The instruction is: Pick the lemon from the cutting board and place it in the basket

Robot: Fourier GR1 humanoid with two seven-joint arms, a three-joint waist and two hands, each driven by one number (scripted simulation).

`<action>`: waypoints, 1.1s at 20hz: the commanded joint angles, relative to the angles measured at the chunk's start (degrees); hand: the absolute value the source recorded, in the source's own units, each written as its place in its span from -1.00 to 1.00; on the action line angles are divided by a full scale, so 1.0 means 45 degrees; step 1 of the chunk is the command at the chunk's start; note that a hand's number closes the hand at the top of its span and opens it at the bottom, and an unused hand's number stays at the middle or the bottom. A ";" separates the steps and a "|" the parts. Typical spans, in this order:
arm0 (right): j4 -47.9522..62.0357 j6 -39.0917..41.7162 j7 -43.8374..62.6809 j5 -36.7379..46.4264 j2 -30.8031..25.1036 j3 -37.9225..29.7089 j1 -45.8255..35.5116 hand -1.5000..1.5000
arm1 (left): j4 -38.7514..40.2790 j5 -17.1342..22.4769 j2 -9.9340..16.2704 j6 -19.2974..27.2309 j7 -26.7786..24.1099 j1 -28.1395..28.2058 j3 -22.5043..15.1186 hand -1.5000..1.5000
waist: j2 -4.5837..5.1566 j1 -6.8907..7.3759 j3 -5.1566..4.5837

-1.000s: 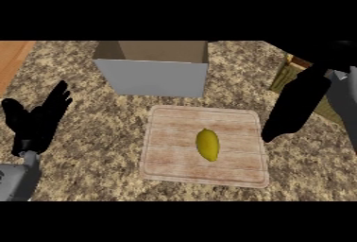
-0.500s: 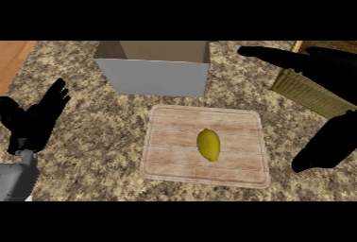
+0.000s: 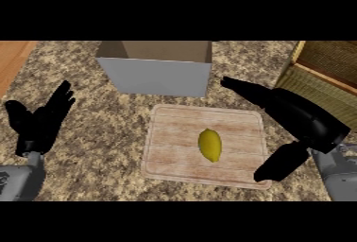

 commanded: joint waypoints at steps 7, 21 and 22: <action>0.4427 -0.3061 -0.3859 0.3397 0.2256 0.1139 0.0063 -1.00 | 0.1010 -0.0452 -0.0541 -0.0401 -0.0173 -0.0634 0.0443 0.00 | 0.0017 -0.0005 -0.0008; 0.5566 -0.1914 -0.3516 0.5204 0.2885 0.1406 -0.0074 -1.00 | 0.0358 -0.0833 -0.0584 -0.1577 -0.0275 0.0322 0.1553 0.00 | -0.0025 -0.0030 -0.0010; 0.6189 -0.2593 -0.5332 0.5433 0.2255 0.1318 0.0755 -1.00 | -0.1044 -0.1122 -0.0726 -0.0815 0.1589 -0.0281 0.1156 0.00 | -0.0028 -0.0030 -0.0004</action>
